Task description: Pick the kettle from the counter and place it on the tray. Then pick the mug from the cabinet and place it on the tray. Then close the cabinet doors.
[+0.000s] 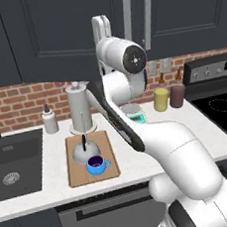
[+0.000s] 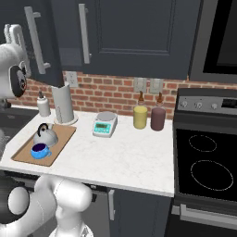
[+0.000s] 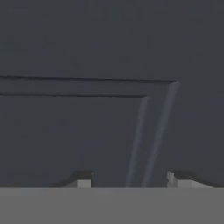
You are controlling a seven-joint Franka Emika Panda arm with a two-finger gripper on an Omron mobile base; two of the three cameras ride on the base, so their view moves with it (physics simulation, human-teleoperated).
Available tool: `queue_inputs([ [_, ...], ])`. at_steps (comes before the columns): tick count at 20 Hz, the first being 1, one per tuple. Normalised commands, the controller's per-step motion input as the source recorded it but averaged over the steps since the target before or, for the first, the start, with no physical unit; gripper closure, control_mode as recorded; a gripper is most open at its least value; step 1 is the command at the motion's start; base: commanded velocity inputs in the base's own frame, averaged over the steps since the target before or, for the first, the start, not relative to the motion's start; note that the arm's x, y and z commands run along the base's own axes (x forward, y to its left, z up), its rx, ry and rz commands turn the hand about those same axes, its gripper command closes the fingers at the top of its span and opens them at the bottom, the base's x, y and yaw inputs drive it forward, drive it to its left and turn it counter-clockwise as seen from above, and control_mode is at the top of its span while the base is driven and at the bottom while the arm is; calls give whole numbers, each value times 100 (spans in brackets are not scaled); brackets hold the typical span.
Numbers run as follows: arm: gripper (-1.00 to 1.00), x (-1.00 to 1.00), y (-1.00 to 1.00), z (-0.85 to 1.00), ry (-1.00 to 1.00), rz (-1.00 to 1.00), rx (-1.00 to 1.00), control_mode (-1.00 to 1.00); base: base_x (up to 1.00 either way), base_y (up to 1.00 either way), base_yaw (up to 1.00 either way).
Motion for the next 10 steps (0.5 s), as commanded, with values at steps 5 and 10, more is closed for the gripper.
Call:
queue_inputs([
  [5,-100,87,-17,0,0,17,10,-100,0,0,0],
  [10,-100,69,-1,0,0,10,7,-100,0,0,0],
])
